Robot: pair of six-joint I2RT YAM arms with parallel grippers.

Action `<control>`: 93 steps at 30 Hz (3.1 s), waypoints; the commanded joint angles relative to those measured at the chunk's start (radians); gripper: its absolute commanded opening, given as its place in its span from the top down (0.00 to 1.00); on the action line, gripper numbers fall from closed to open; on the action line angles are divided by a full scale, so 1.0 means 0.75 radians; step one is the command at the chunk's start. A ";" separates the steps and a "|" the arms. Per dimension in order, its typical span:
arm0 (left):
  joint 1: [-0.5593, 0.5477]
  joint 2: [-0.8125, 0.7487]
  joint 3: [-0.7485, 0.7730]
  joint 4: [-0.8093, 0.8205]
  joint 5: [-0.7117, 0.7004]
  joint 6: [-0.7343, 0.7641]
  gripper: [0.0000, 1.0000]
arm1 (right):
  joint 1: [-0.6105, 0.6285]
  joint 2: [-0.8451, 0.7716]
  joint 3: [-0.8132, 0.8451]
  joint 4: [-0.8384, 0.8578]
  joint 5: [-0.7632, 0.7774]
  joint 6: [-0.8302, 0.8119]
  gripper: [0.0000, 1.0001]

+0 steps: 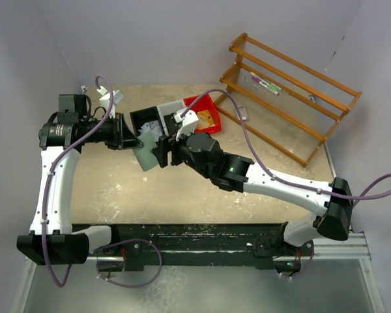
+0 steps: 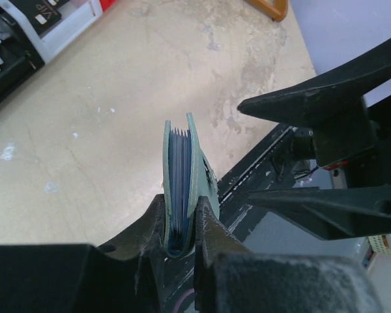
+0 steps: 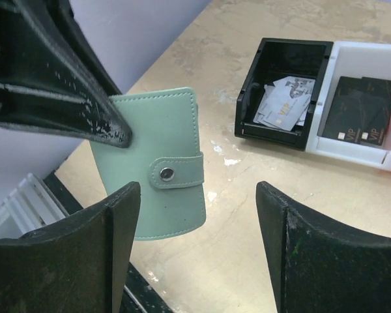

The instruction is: Take the credit cards out of the card holder

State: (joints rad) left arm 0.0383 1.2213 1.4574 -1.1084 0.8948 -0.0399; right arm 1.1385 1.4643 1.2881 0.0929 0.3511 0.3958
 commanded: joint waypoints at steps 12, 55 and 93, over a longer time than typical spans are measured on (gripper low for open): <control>0.009 -0.087 0.016 0.032 -0.126 0.024 1.00 | 0.116 0.182 0.310 -0.160 0.239 0.104 0.41; 0.009 -0.085 0.104 -0.045 -0.107 0.012 1.00 | 0.176 0.405 0.460 -0.379 0.661 -0.041 0.96; 0.008 -0.111 0.181 -0.082 0.190 0.088 1.00 | -0.242 -0.110 -0.198 0.292 -0.933 0.205 0.07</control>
State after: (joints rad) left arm 0.0410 1.1656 1.5410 -1.1912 0.9497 0.0120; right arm 0.9607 1.3964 1.1366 0.1711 -0.2199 0.5079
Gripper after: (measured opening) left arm 0.198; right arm 0.936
